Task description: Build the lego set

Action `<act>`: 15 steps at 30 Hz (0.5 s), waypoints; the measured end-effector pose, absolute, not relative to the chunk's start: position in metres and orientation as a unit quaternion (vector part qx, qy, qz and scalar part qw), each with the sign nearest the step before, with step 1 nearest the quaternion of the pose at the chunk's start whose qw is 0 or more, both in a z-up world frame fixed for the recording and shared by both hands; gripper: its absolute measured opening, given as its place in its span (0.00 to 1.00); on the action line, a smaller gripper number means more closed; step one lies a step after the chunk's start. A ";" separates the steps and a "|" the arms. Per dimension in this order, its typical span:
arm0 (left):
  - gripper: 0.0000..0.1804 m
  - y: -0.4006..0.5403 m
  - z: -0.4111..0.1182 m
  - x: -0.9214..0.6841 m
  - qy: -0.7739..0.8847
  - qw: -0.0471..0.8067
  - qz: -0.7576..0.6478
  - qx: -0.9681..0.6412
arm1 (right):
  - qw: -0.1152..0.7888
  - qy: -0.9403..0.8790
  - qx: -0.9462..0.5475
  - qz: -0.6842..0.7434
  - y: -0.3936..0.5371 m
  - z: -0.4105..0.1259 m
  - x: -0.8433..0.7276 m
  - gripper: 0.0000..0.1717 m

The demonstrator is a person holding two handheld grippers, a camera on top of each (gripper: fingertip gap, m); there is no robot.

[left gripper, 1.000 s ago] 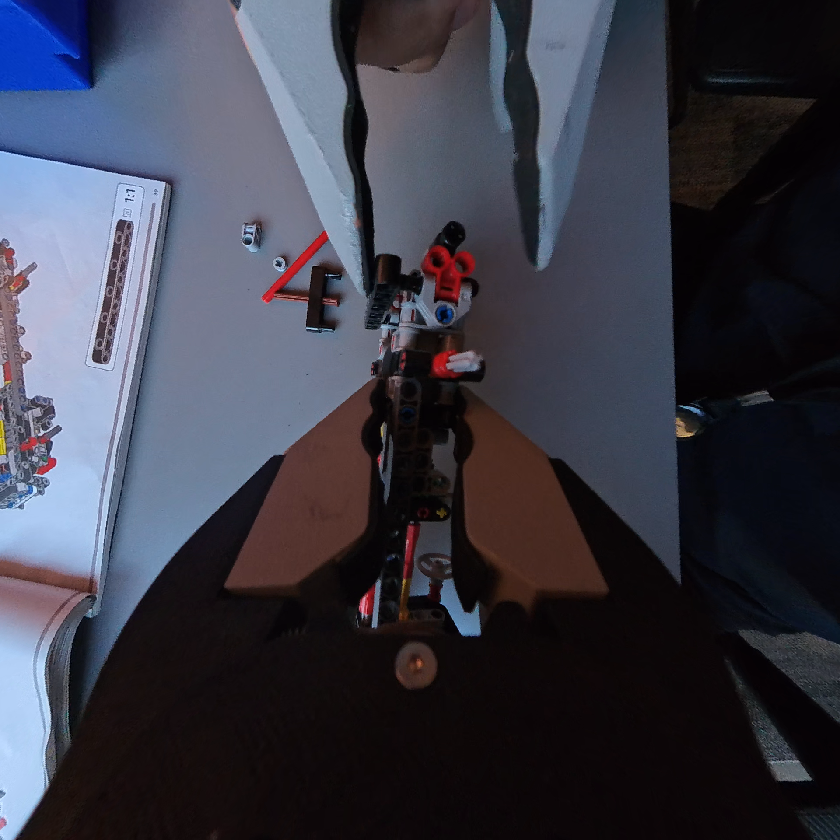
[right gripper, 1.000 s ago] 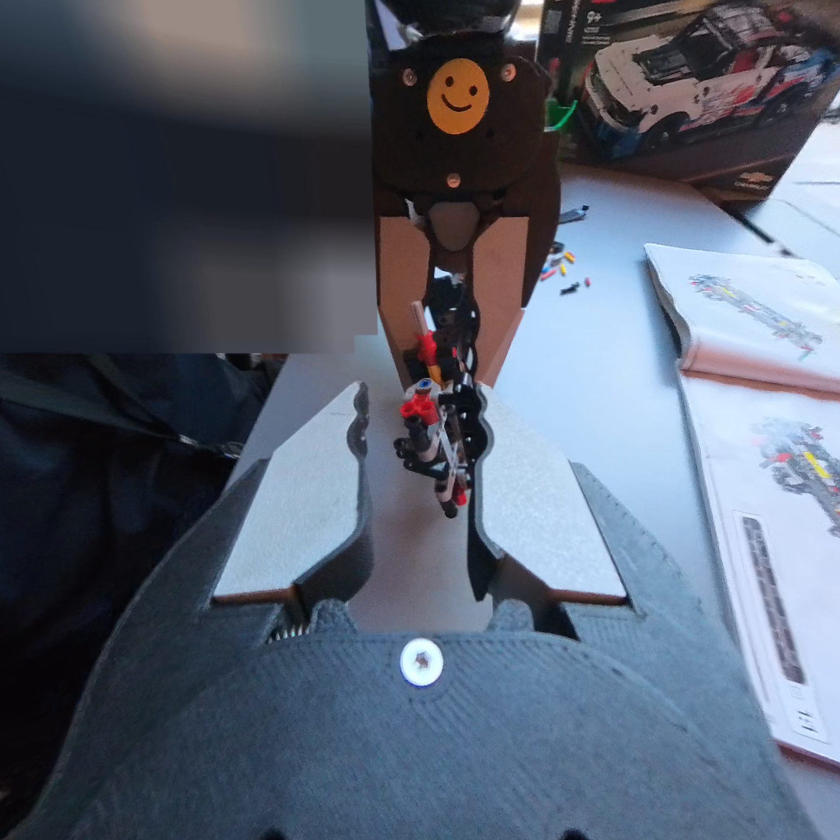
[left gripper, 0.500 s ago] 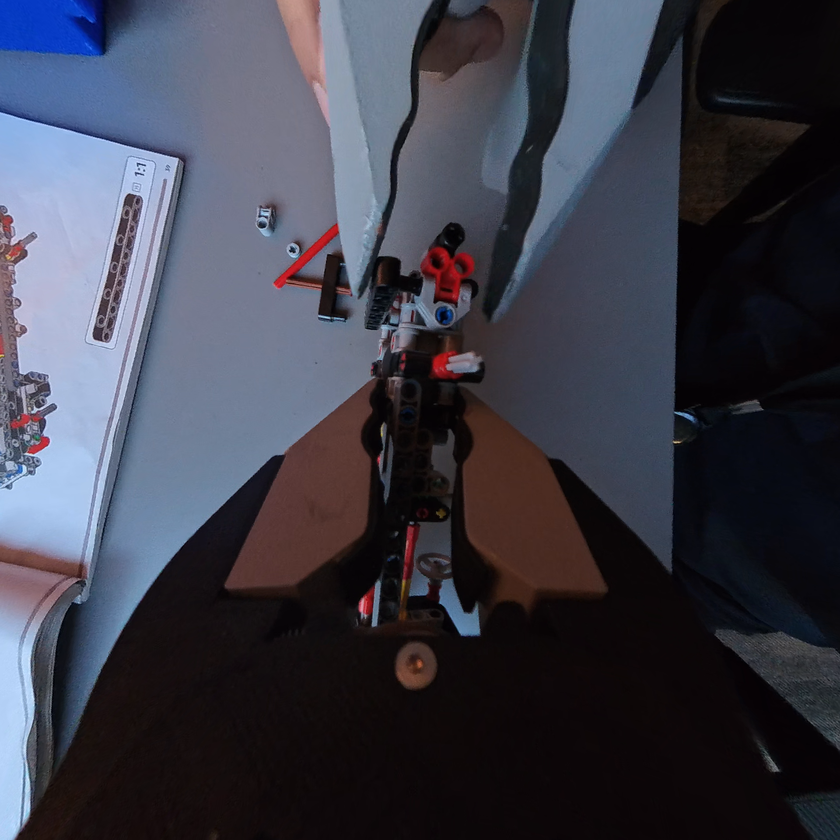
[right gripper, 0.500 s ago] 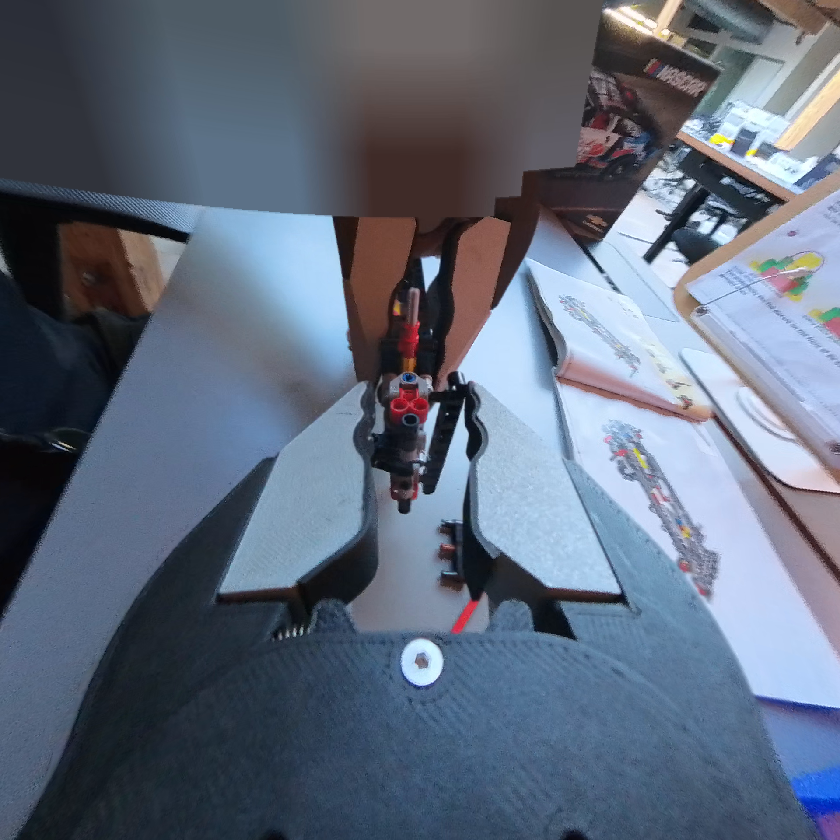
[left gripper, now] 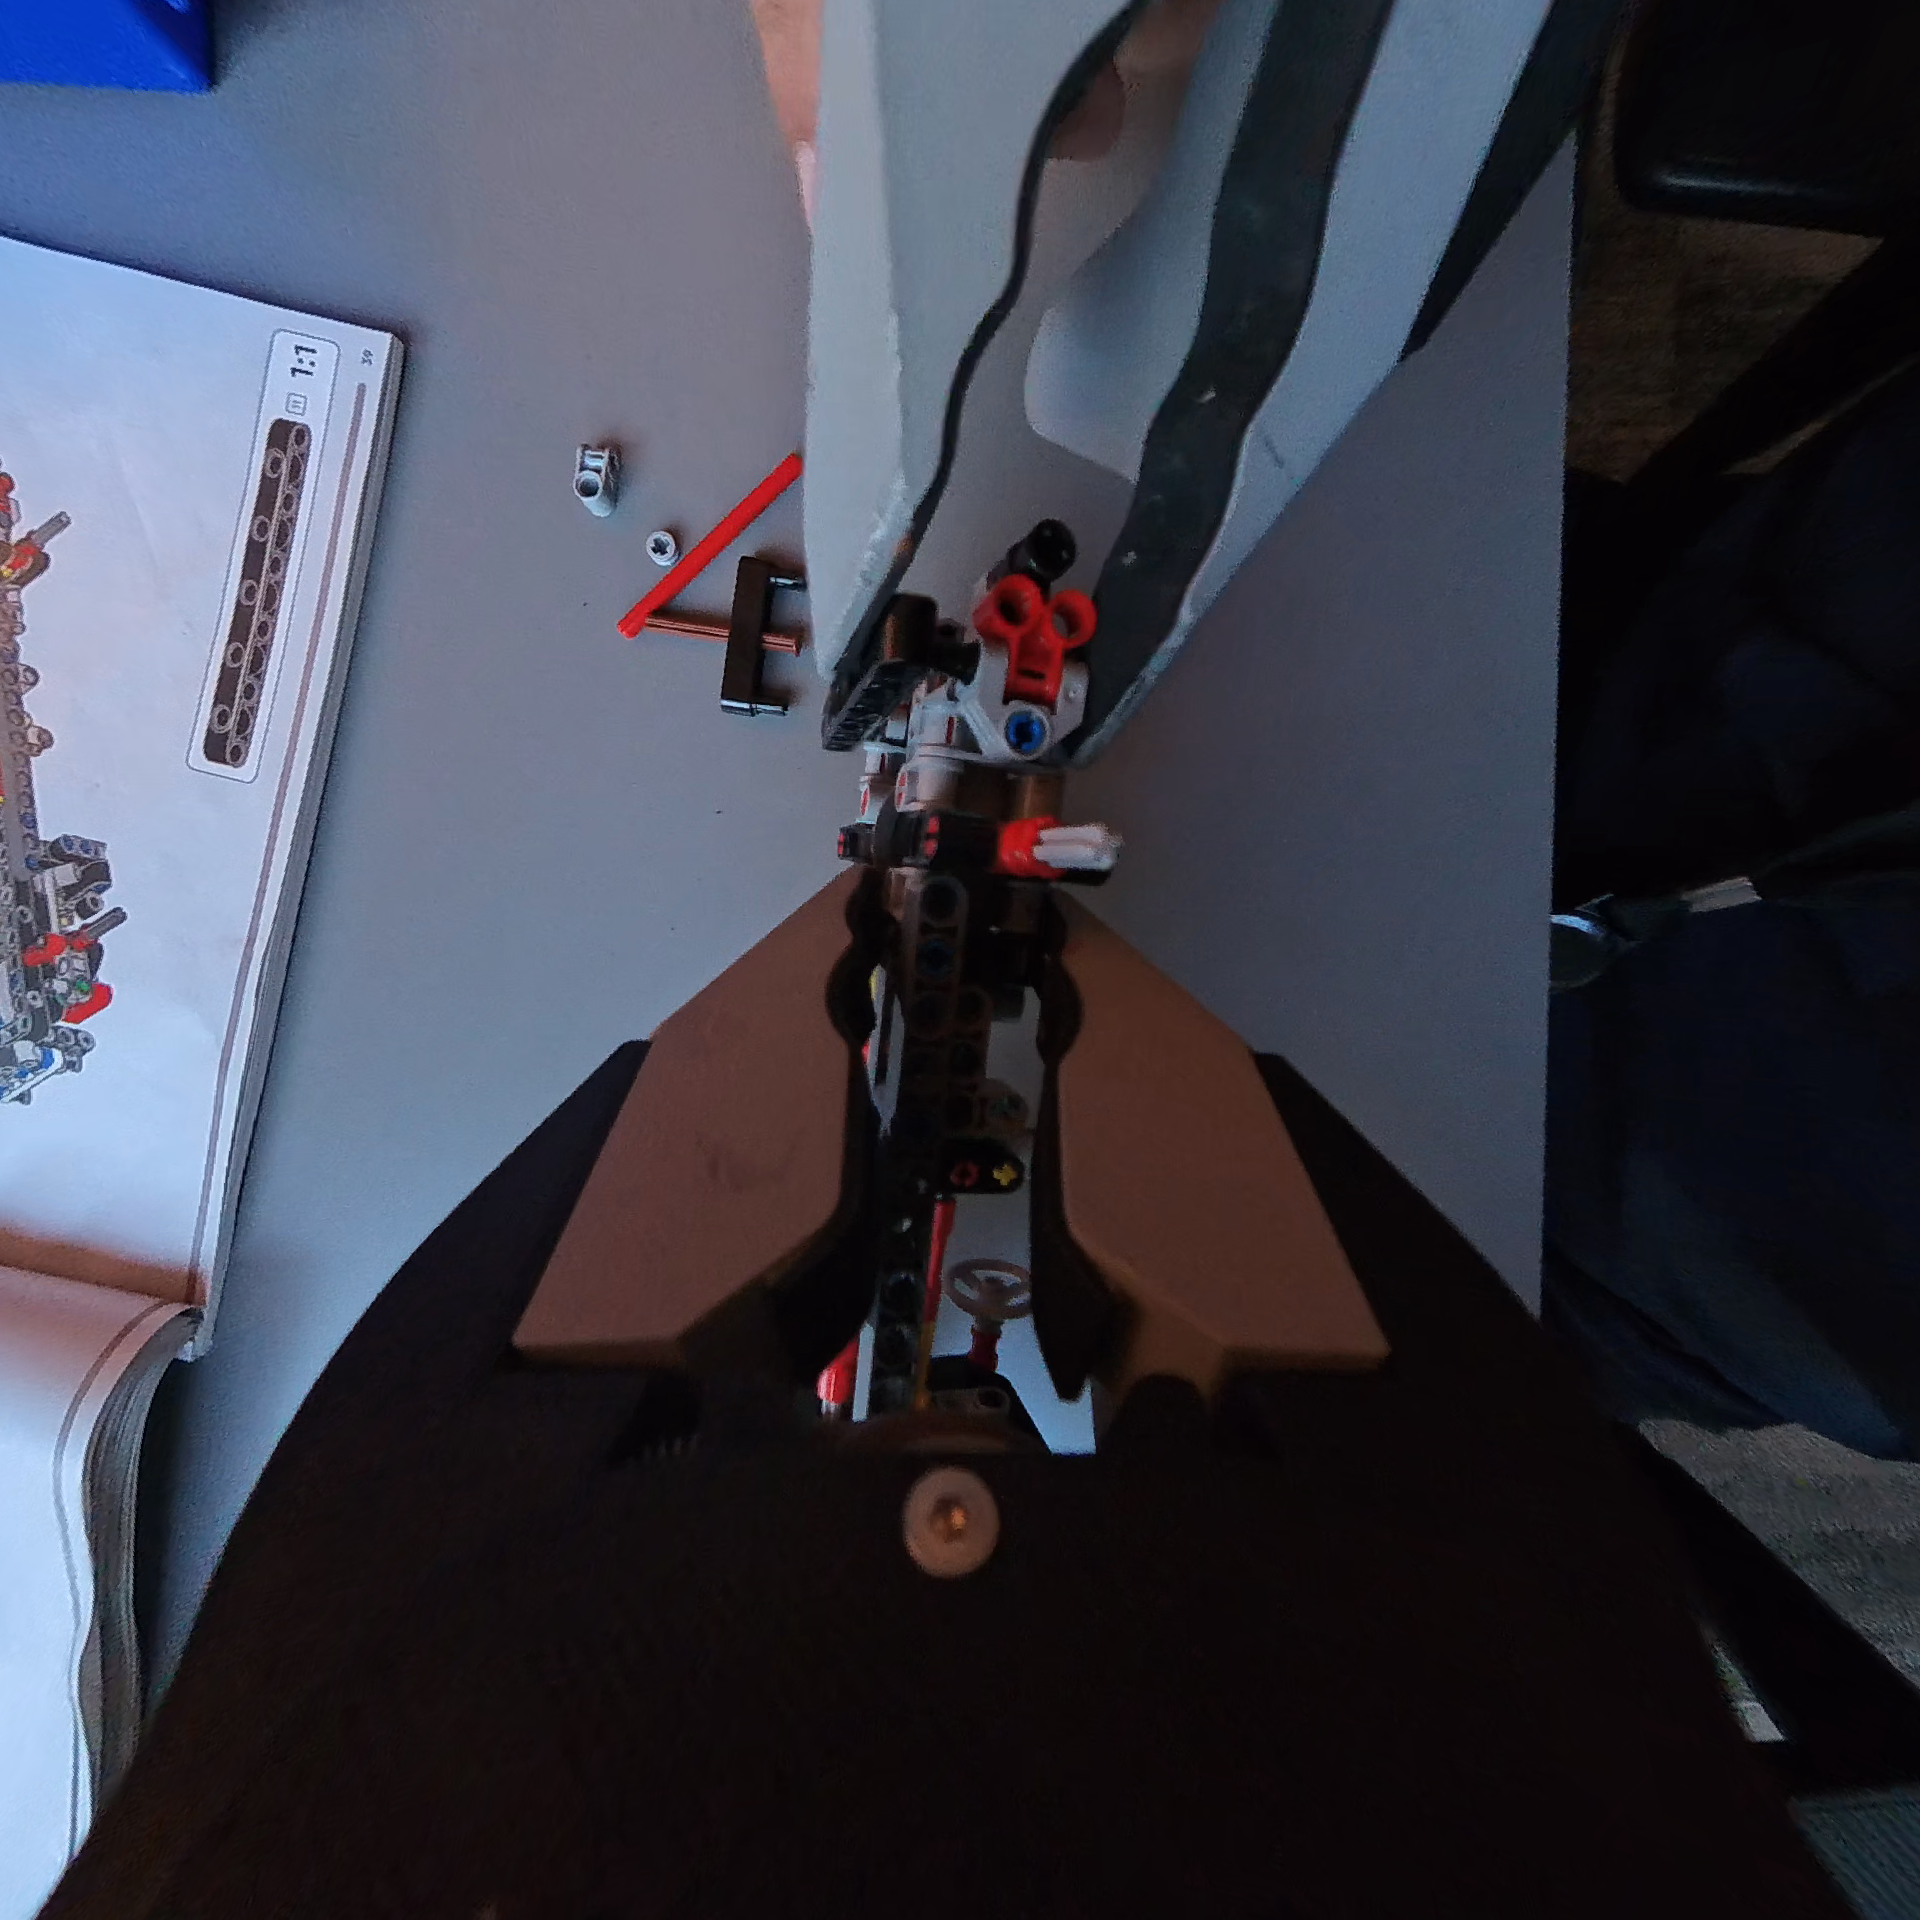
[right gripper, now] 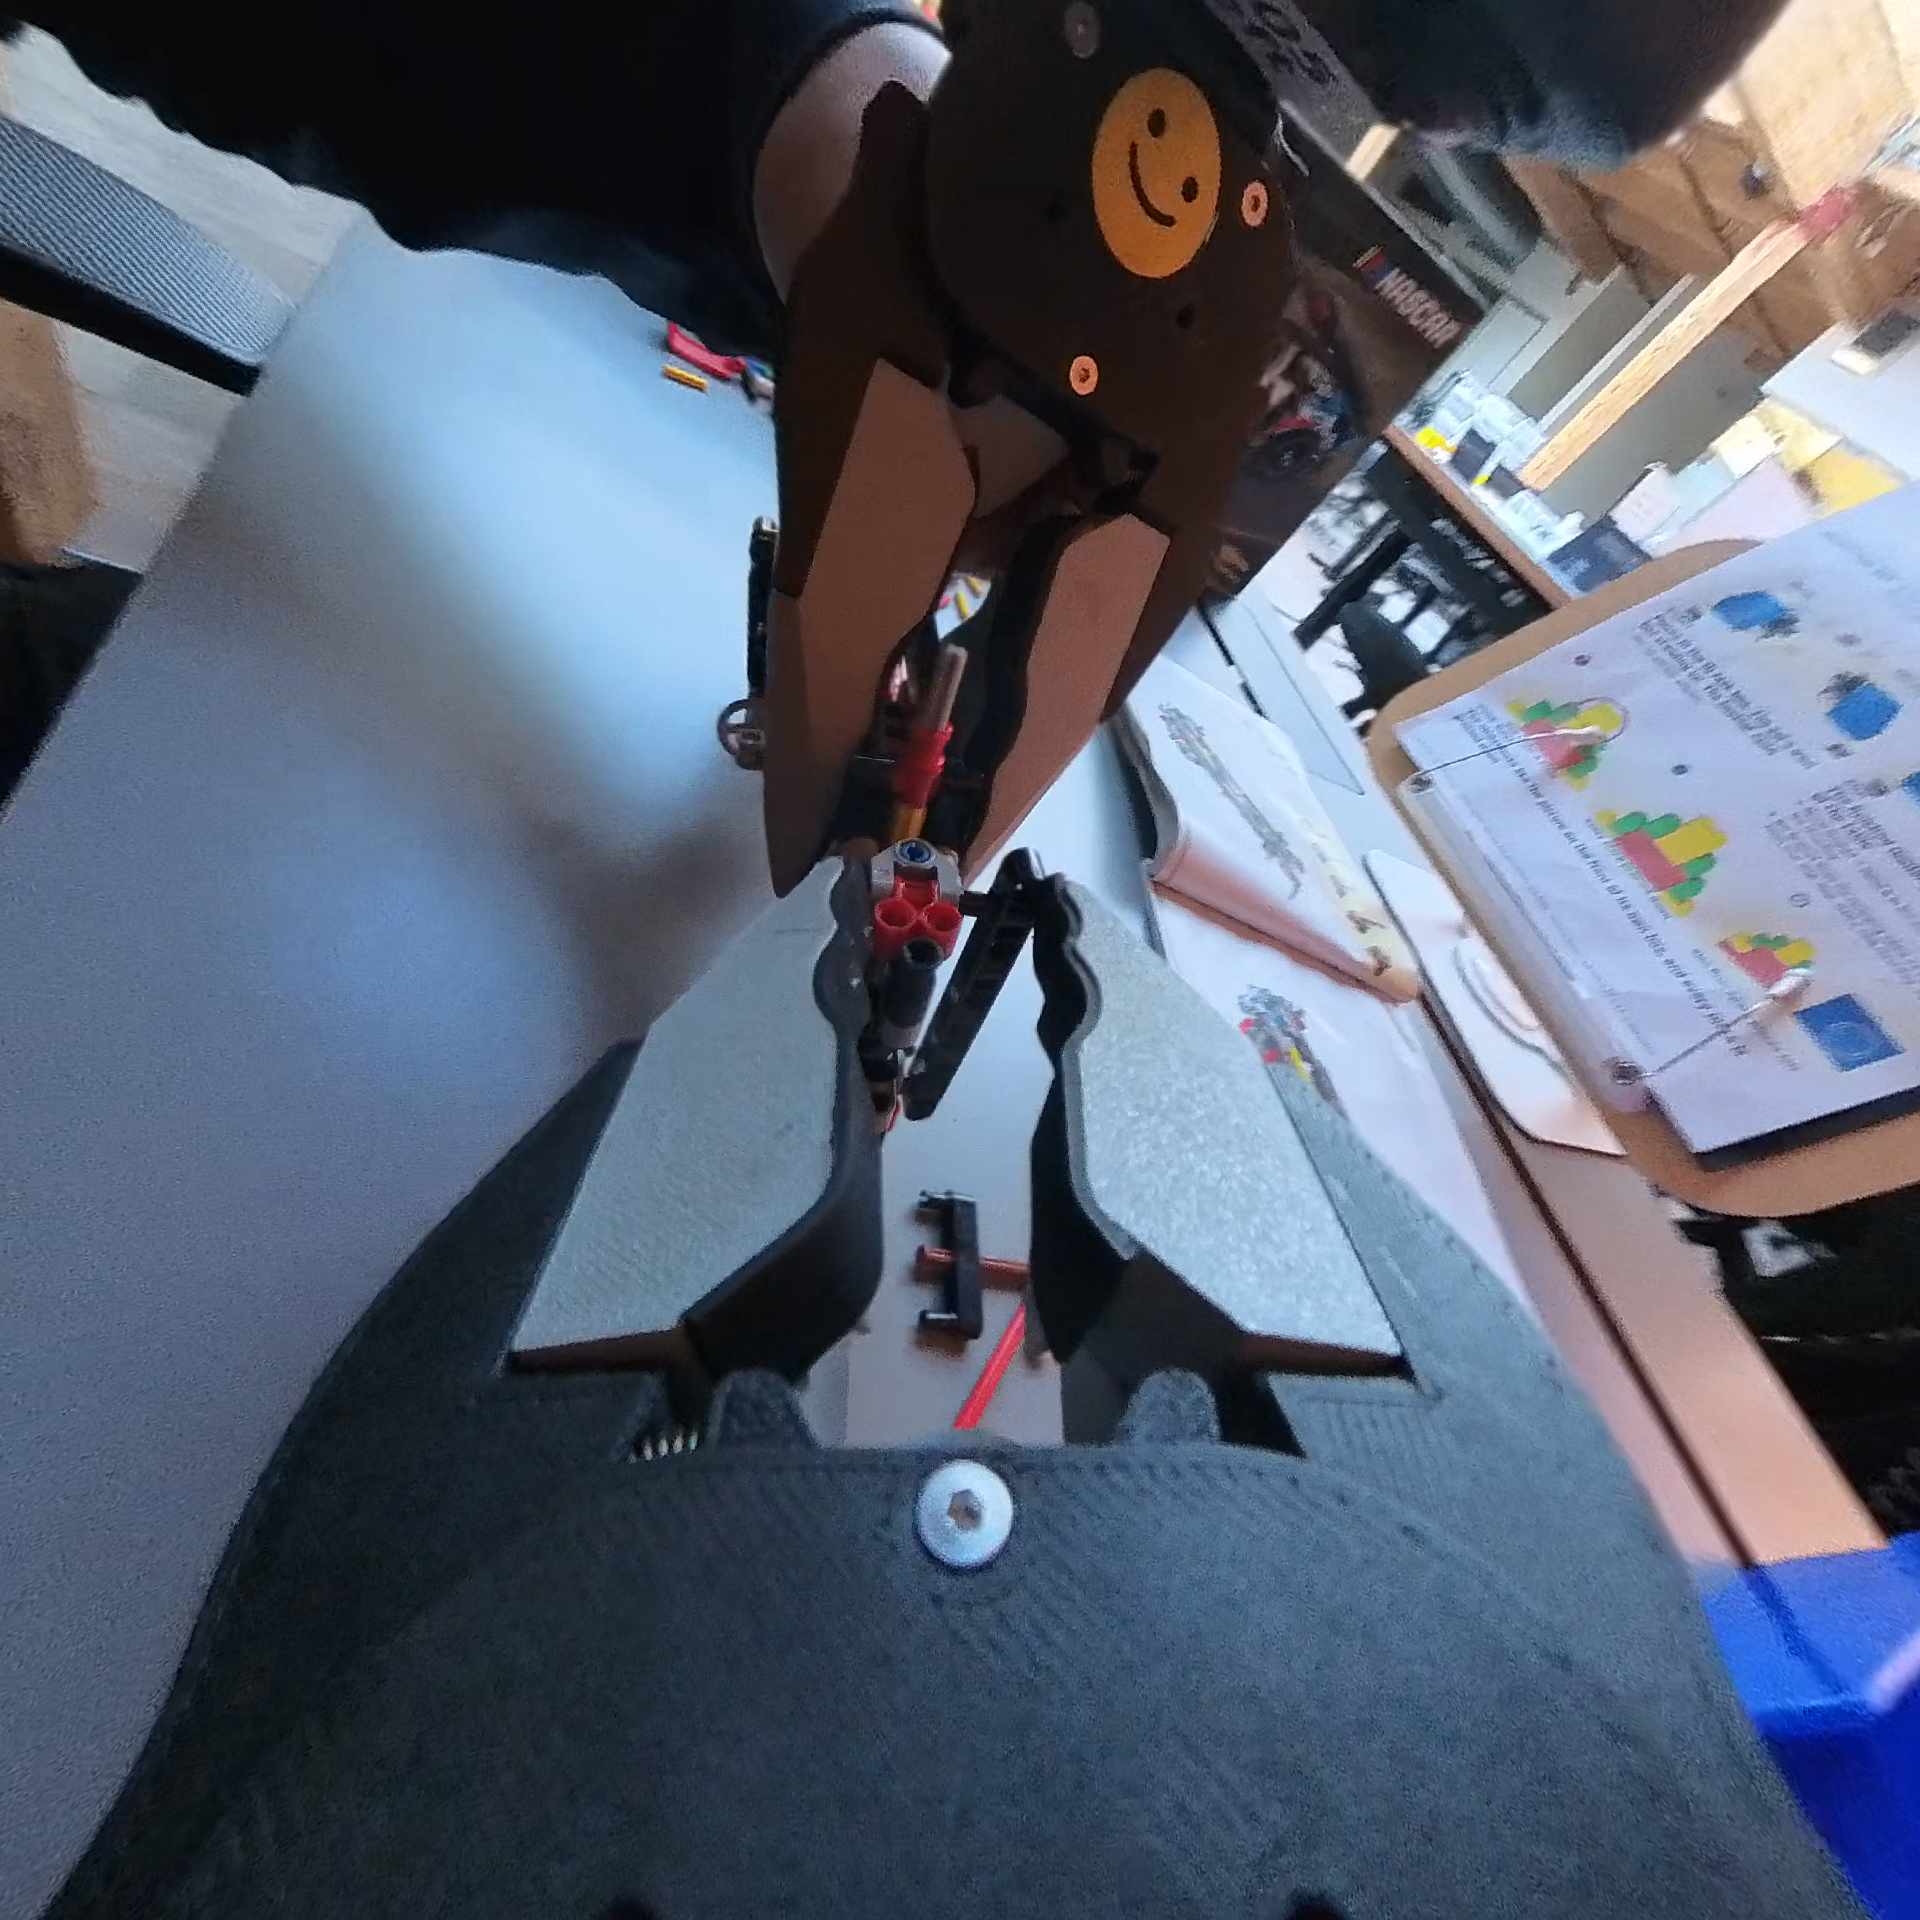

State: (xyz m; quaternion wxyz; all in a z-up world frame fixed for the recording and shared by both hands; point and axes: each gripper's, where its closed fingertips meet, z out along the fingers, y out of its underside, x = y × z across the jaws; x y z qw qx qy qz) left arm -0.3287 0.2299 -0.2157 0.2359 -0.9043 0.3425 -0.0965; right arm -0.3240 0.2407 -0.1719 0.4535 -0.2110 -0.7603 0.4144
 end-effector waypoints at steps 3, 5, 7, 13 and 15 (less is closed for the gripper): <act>0.14 0.230 -0.214 -0.329 0.330 0.242 -0.114 -0.905 | 0.524 -0.757 -0.173 0.350 0.240 -0.167 -0.325 0.15; 0.14 0.228 -0.215 -0.331 0.338 0.236 -0.108 -0.905 | 0.527 -0.761 -0.171 0.337 0.239 -0.171 -0.326 0.14; 0.14 0.228 -0.220 -0.333 0.337 0.229 -0.095 -0.908 | 0.509 -0.764 -0.184 0.352 0.239 -0.175 -0.327 0.16; 0.14 0.230 -0.220 -0.340 0.355 0.243 -0.046 -0.902 | 0.307 -0.713 -0.284 0.563 0.239 -0.174 -0.331 0.15; 0.13 0.228 -0.221 -0.336 0.365 0.249 -0.043 -0.896 | 0.261 -0.706 -0.286 0.594 0.239 -0.172 -0.327 0.08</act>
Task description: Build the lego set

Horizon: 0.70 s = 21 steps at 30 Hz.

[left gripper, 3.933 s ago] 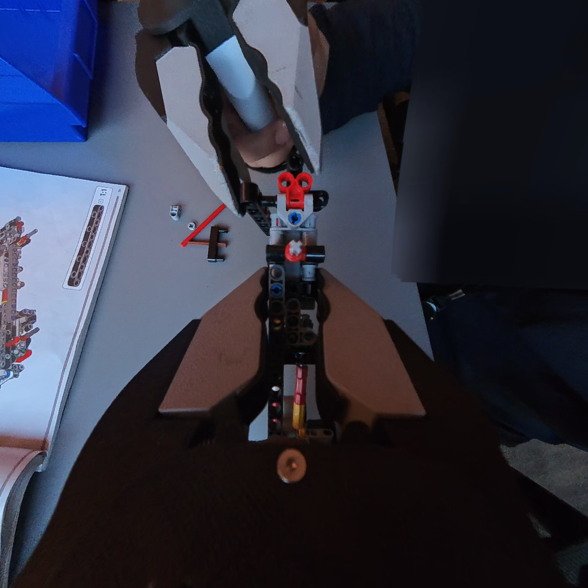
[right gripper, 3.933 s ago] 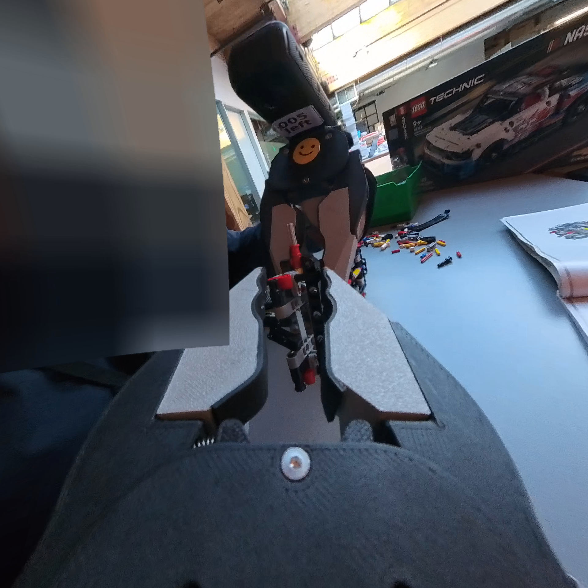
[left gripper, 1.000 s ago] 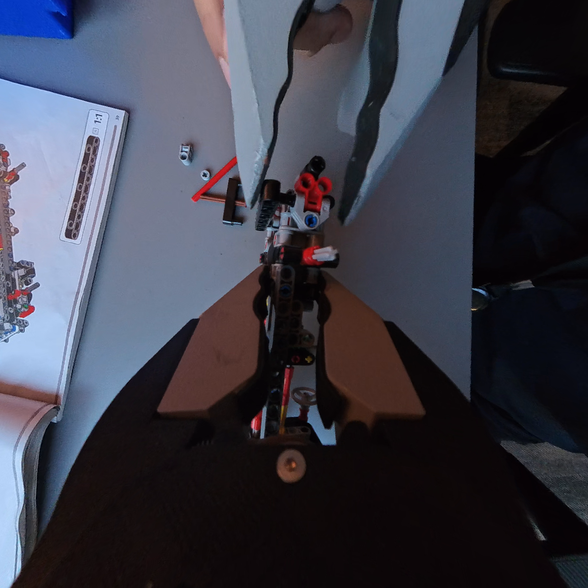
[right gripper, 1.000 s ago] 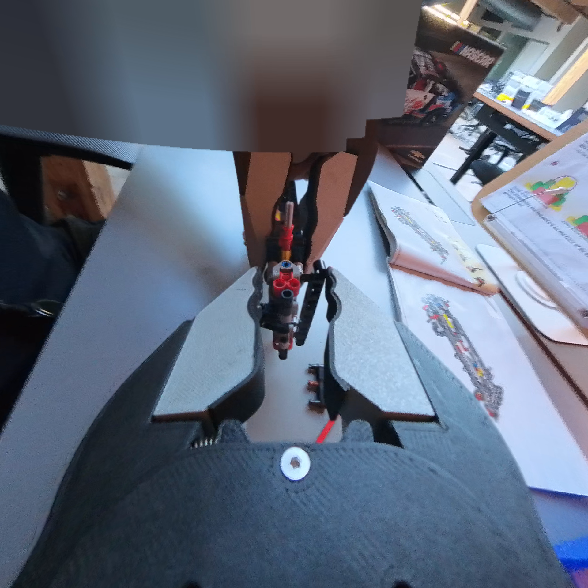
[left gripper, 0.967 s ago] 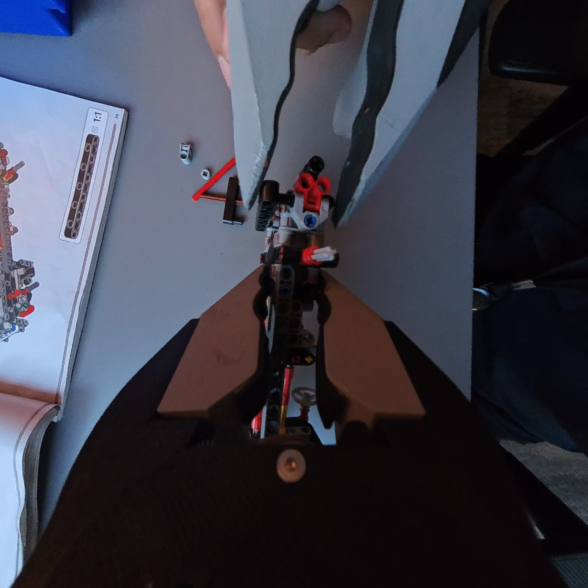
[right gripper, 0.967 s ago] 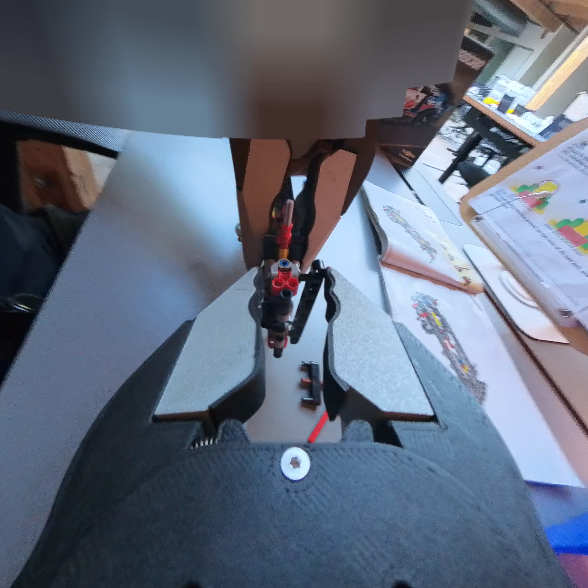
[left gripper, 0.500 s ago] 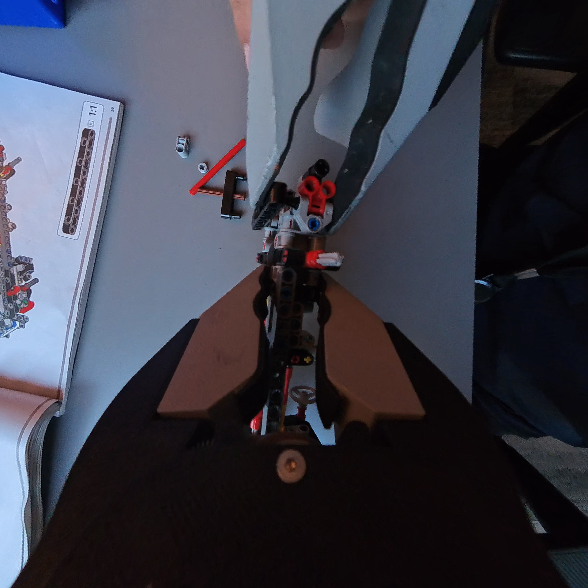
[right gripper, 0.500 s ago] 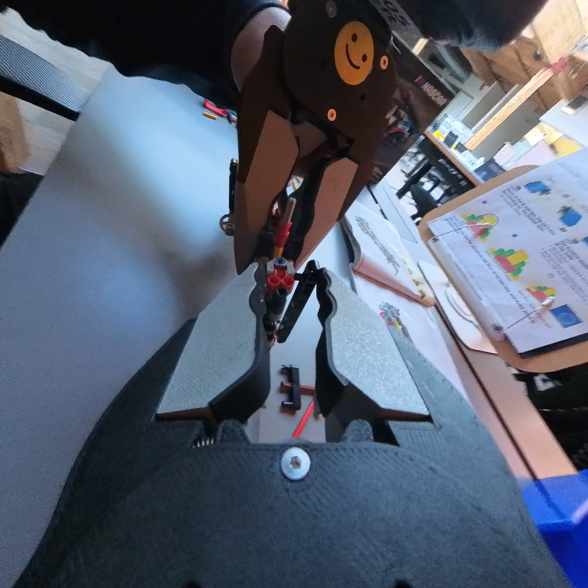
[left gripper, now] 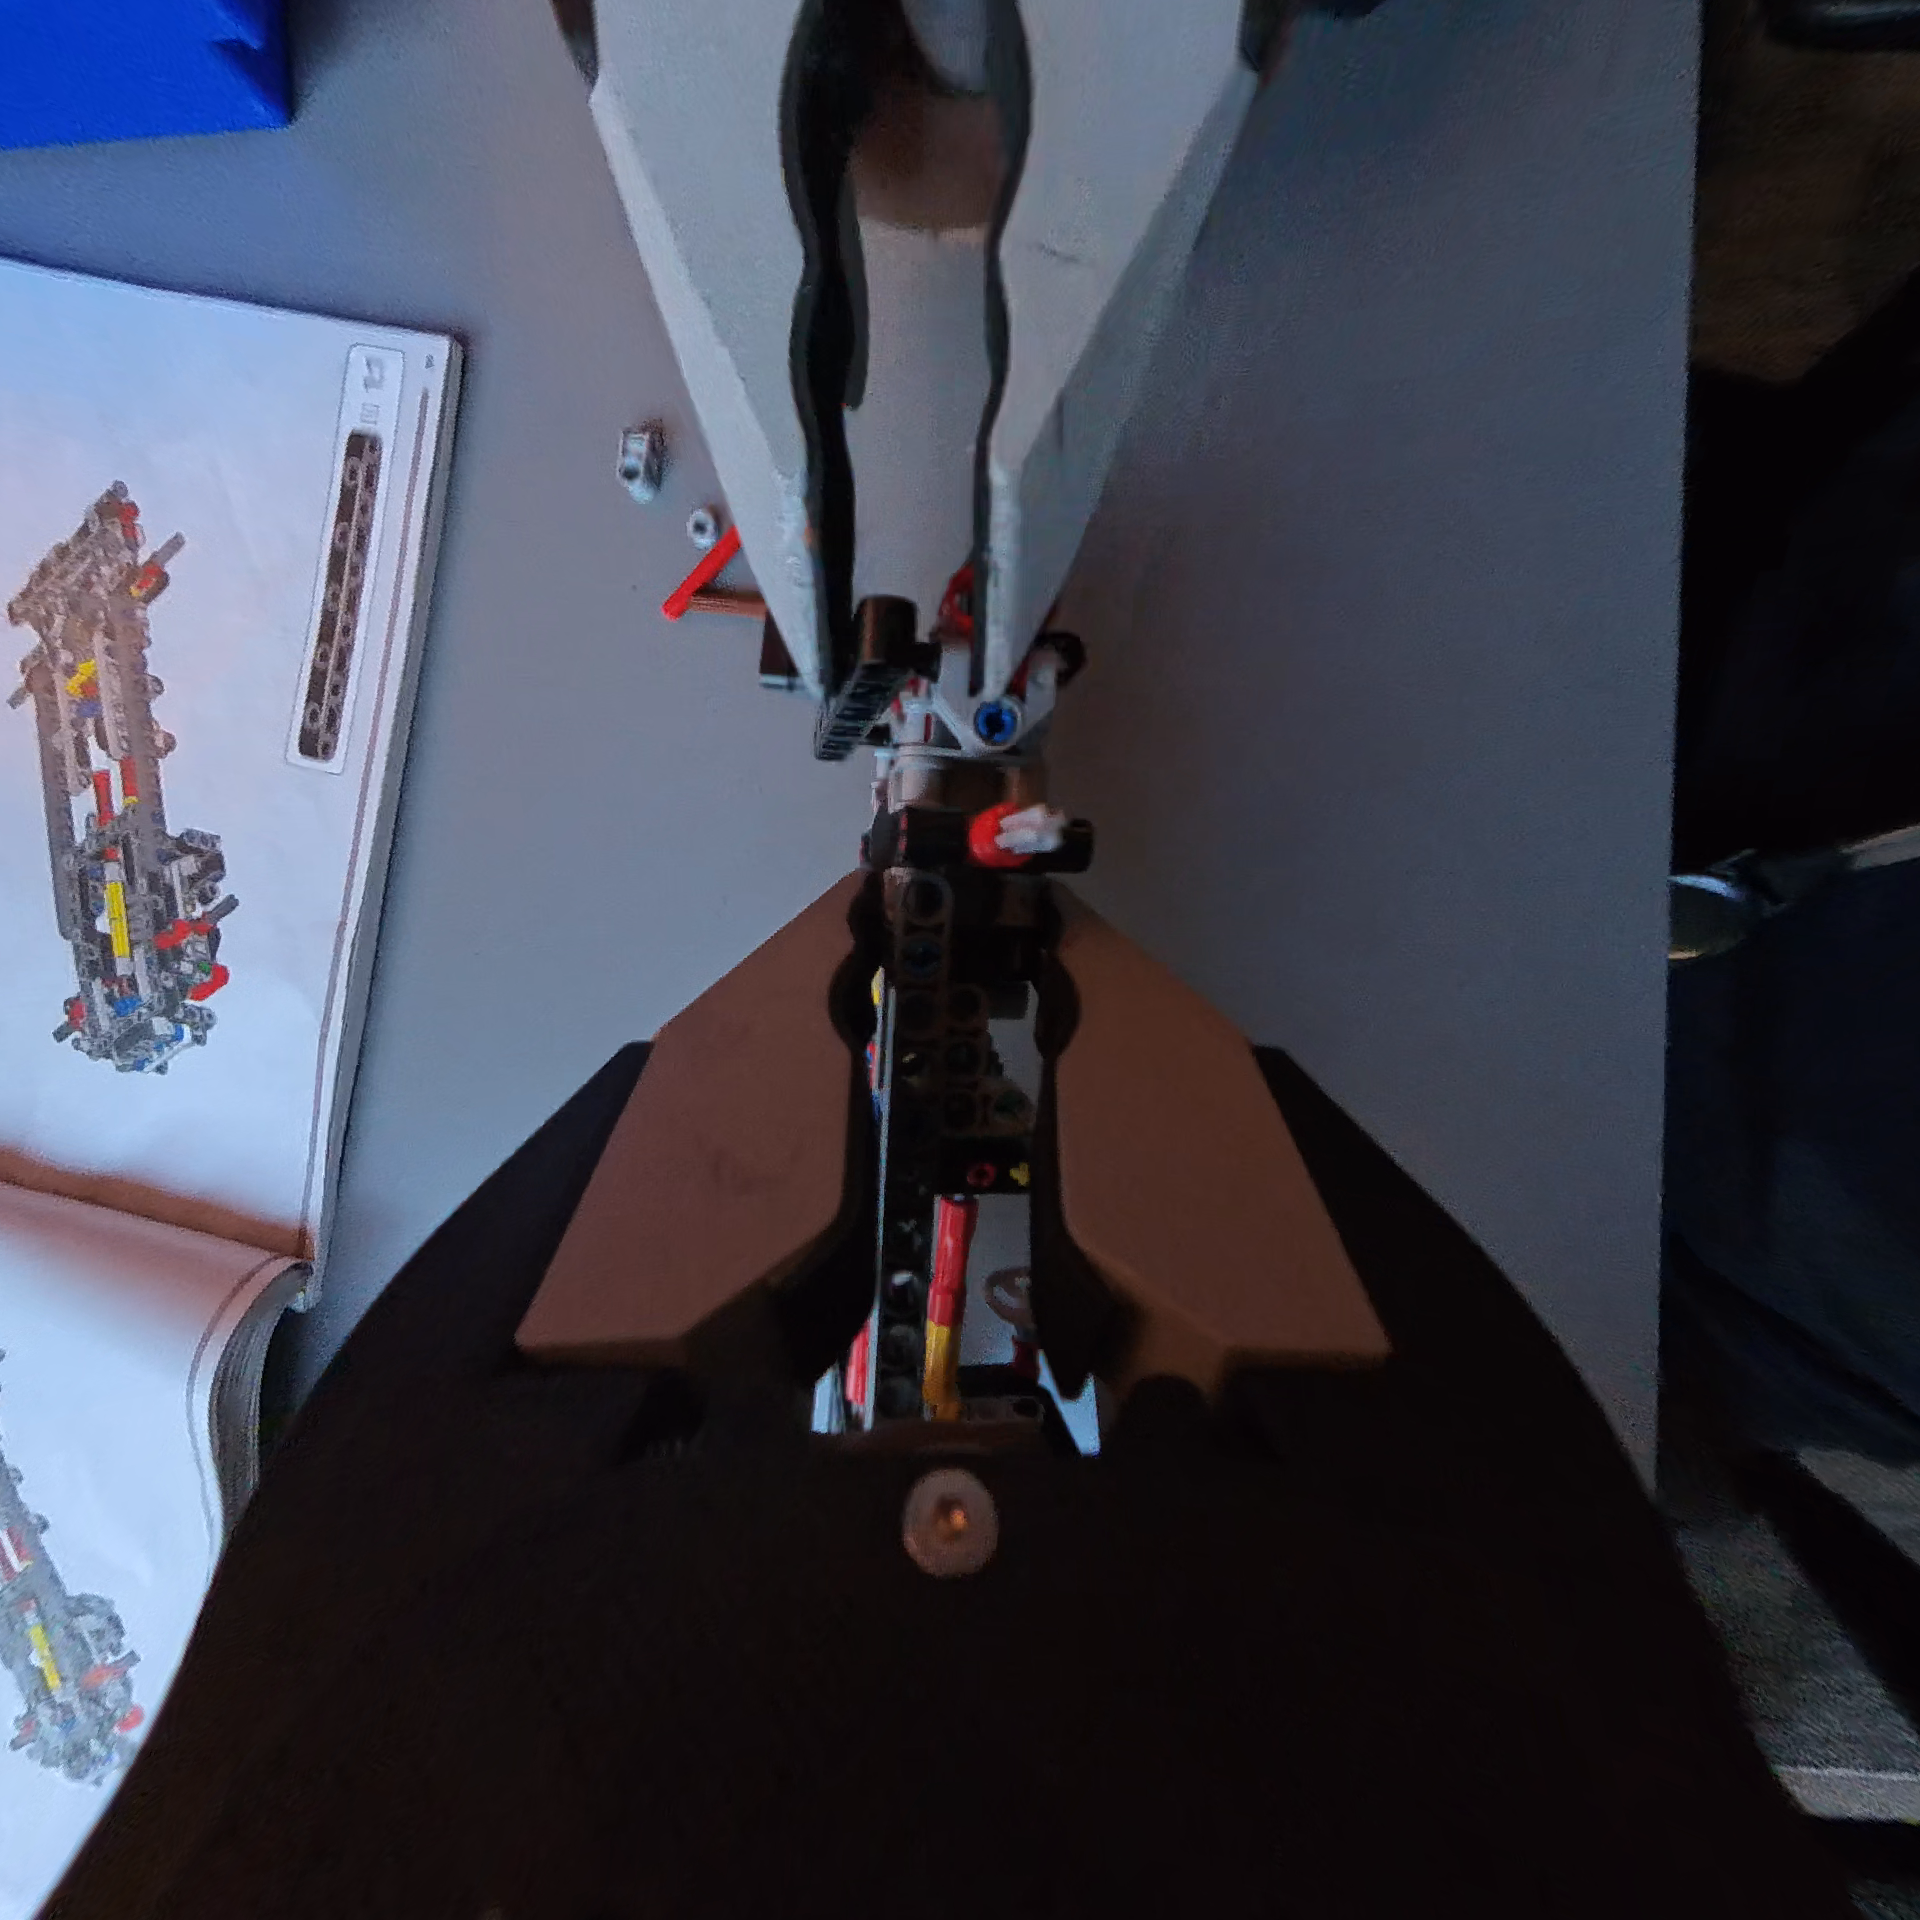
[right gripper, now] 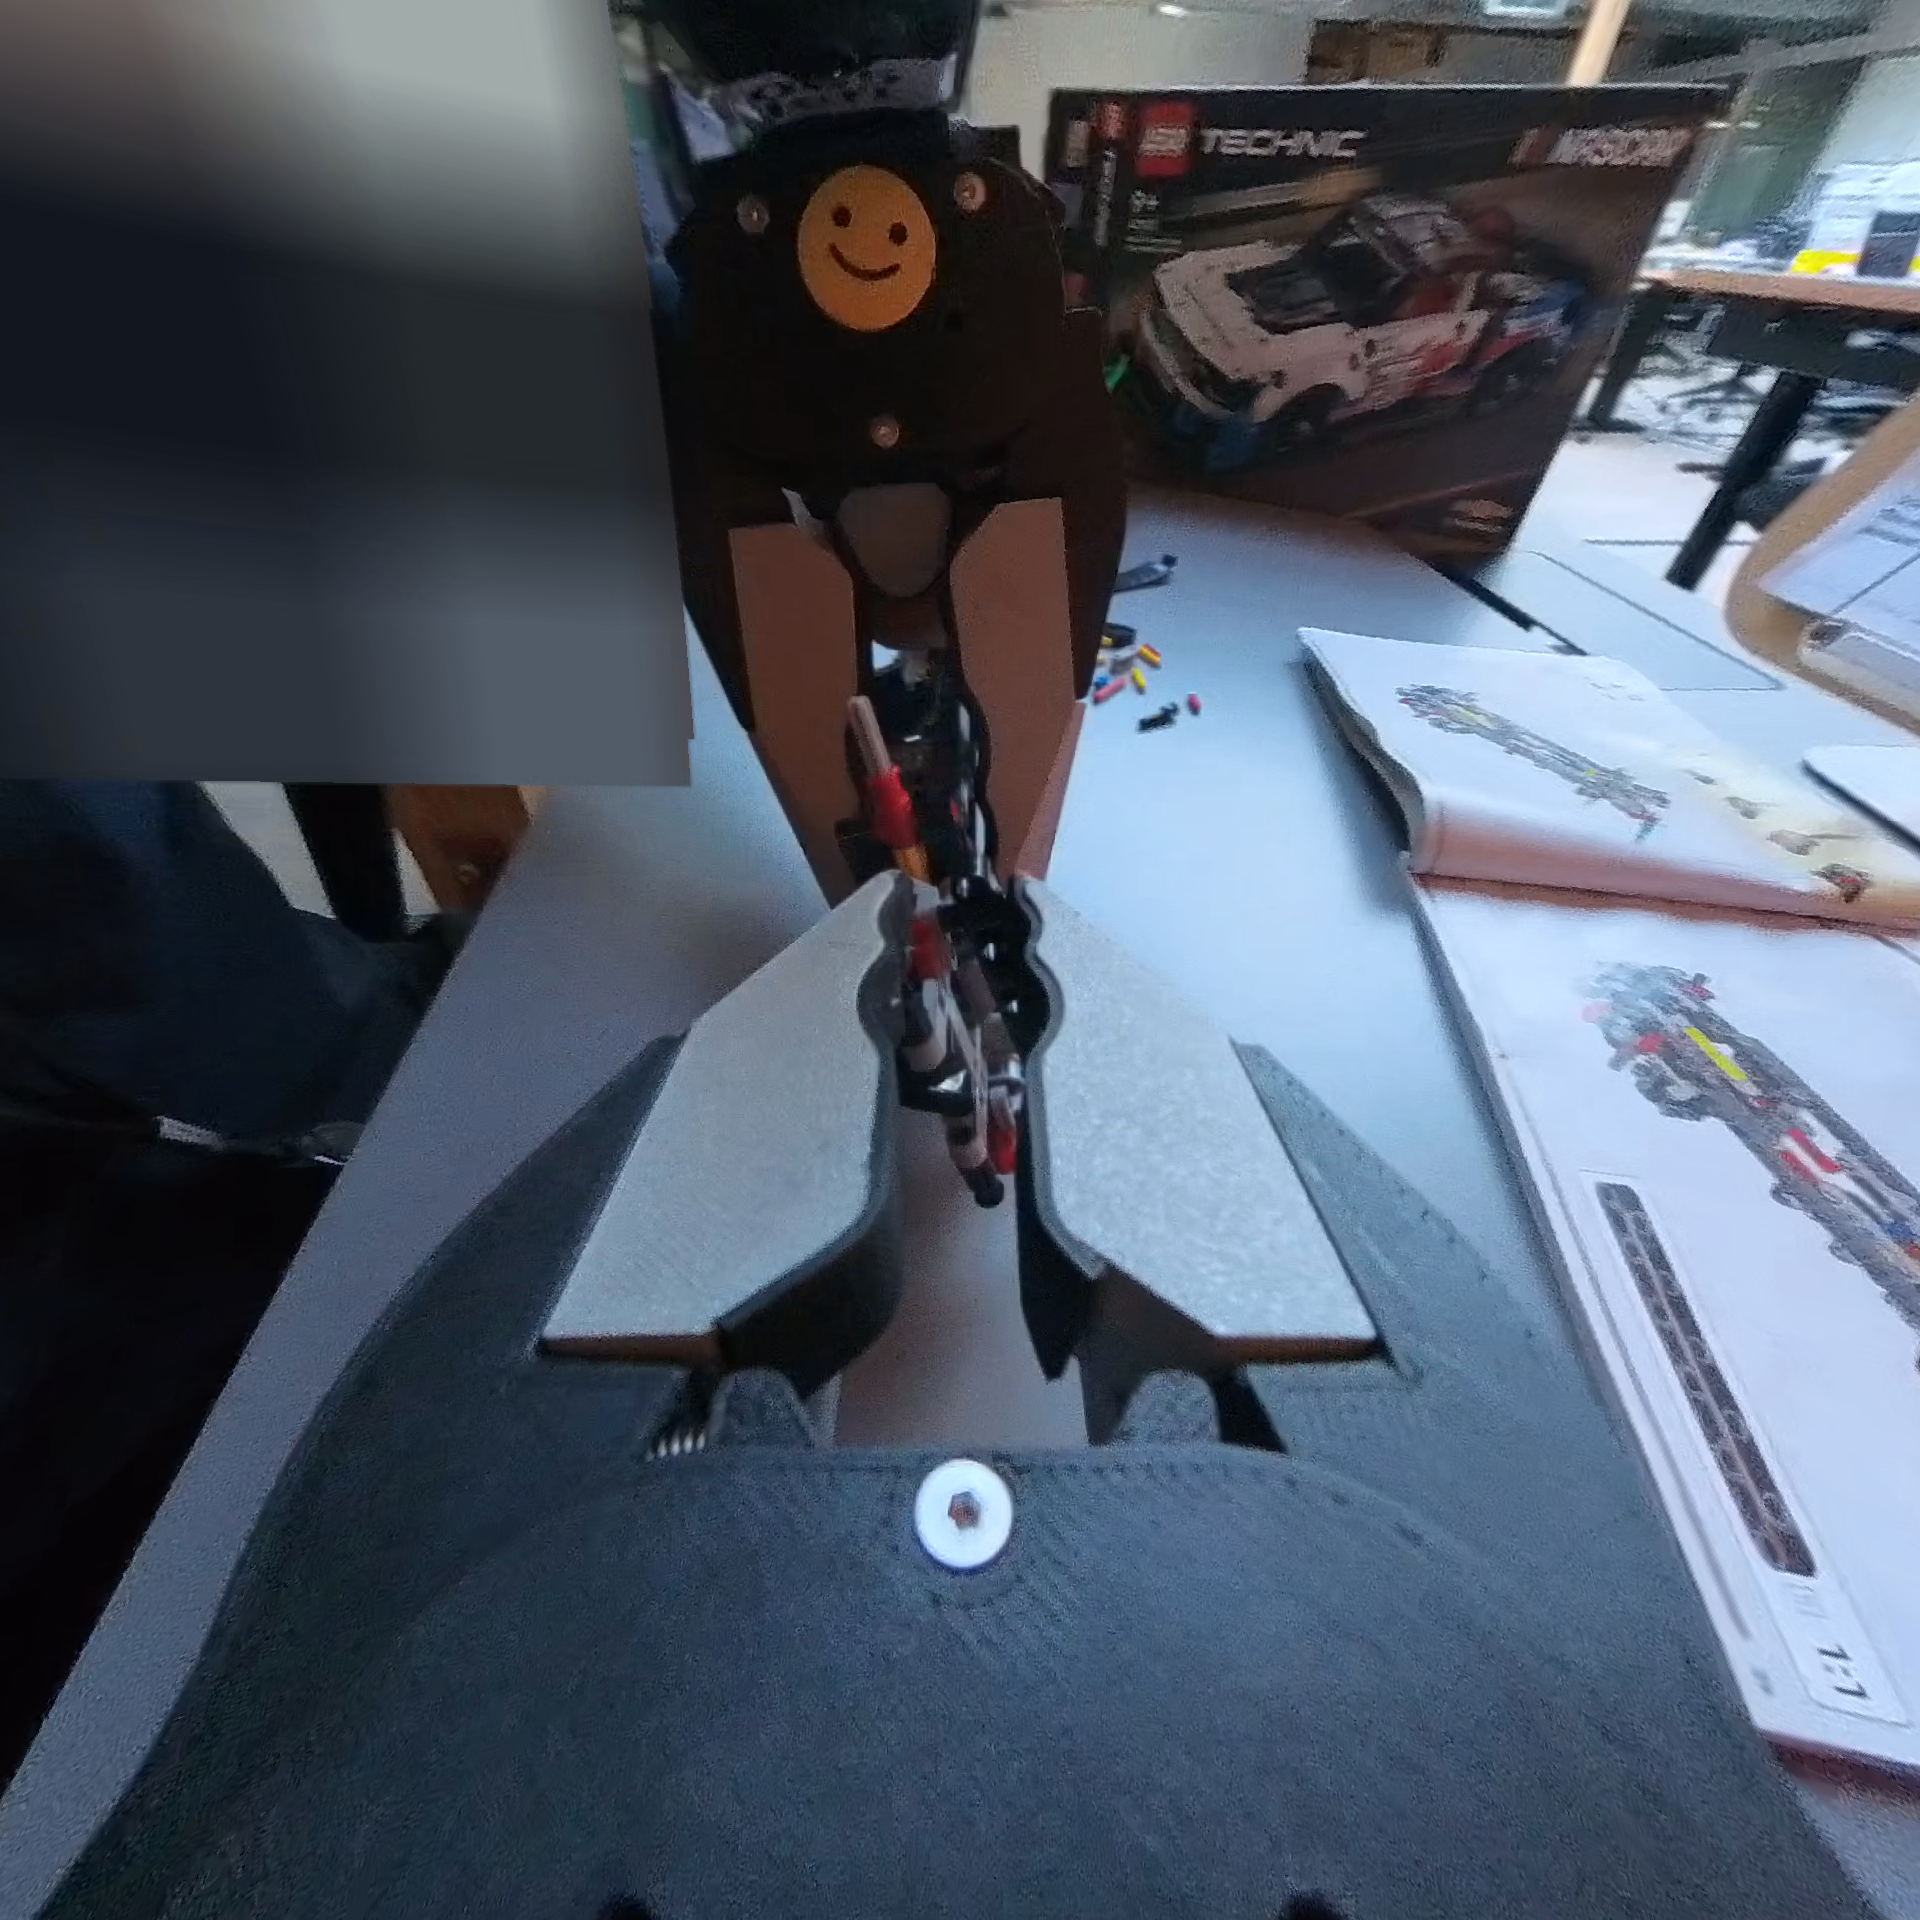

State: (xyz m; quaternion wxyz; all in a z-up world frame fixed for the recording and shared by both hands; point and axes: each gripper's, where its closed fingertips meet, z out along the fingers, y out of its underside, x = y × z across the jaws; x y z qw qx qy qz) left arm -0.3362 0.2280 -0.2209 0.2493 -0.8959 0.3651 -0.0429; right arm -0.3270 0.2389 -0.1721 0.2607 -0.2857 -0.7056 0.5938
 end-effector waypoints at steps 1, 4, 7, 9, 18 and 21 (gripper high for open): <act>0.14 0.227 -0.221 -0.335 0.368 0.251 -0.040 -0.894 | 0.258 -0.708 -0.279 0.596 0.238 -0.173 -0.325 0.09; 0.14 0.228 -0.221 -0.336 0.367 0.253 -0.039 -0.894 | 0.305 -0.721 -0.256 0.567 0.235 -0.174 -0.323 0.13; 0.14 0.230 -0.221 -0.340 0.368 0.258 -0.033 -0.893 | 0.355 -0.751 -0.232 0.506 0.235 -0.181 -0.324 0.22; 0.14 0.230 -0.217 -0.336 0.387 0.272 -0.035 -0.880 | 0.378 -0.767 -0.225 0.467 0.238 -0.187 -0.326 0.20; 0.14 0.233 -0.206 -0.332 0.399 0.312 -0.019 -0.862 | 0.410 -0.743 -0.208 0.485 0.235 -0.172 -0.324 0.18; 0.14 0.232 -0.204 -0.330 0.407 0.323 -0.016 -0.854 | 0.425 -0.747 -0.196 0.472 0.234 -0.169 -0.323 0.18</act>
